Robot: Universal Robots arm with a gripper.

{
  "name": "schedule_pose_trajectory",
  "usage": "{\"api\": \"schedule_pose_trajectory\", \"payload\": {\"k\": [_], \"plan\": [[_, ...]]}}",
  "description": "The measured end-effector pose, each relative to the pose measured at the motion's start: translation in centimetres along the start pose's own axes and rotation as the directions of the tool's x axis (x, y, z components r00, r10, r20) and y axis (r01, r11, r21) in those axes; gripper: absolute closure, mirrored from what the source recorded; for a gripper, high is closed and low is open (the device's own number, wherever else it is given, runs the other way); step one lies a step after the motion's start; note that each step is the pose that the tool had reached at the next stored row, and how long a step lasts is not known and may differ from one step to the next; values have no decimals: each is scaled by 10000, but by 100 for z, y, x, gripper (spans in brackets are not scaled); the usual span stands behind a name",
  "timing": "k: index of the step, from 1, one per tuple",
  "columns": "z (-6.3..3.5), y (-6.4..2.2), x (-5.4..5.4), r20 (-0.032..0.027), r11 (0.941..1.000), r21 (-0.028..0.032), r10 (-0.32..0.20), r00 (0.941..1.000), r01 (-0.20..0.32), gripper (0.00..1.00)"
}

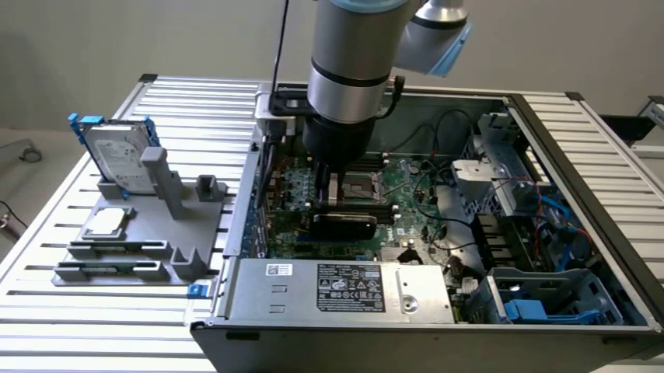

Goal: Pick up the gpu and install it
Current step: 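Press down on the gpu until it lock into place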

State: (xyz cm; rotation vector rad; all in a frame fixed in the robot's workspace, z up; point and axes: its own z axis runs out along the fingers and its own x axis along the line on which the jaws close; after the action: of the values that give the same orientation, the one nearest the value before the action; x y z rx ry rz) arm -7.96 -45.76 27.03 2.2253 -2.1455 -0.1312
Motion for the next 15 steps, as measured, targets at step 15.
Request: {"api": "schedule_pose_trajectory", "payload": {"k": [15], "plan": [[50,-3,2,-6,10000,-3,0,10000,0,89]]}}
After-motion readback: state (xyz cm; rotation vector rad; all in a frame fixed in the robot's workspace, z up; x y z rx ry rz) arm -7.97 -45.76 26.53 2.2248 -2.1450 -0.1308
